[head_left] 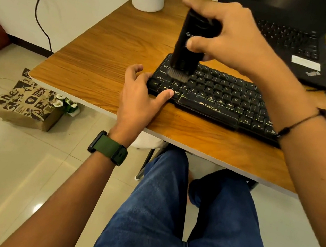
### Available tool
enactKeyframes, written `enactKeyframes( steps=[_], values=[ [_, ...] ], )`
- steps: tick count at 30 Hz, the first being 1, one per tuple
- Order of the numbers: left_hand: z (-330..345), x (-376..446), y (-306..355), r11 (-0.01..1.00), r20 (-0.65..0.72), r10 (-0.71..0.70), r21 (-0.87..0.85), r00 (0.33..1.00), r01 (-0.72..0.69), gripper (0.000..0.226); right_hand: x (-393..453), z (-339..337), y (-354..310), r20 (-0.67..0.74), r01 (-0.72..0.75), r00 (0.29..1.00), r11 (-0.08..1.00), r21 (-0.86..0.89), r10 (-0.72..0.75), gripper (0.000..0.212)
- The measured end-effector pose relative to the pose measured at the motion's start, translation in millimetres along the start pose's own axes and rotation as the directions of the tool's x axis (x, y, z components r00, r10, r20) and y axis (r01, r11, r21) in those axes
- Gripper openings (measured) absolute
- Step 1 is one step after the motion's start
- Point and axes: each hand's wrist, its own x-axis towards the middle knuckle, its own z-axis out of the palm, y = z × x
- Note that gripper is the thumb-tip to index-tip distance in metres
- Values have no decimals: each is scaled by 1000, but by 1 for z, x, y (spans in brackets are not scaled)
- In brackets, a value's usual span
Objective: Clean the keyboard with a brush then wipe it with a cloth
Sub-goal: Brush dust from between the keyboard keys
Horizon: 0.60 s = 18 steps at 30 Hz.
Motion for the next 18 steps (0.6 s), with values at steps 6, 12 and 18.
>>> enactKeyframes(
  steps=[6, 12, 18],
  values=[
    [2, -3, -1, 999, -46, -7, 47, 999, 10, 63, 28, 40, -12, 54, 79, 996, 993, -83, -74, 62],
    [5, -2, -2, 999, -35, -6, 37, 999, 7, 63, 28, 52, -5, 45, 8, 999, 997, 81, -12, 49],
    [4, -1, -1, 998, -22, -14, 53, 1000, 15, 66, 35, 66, -5, 44, -100, 995, 978, 180, 94, 33]
  ],
)
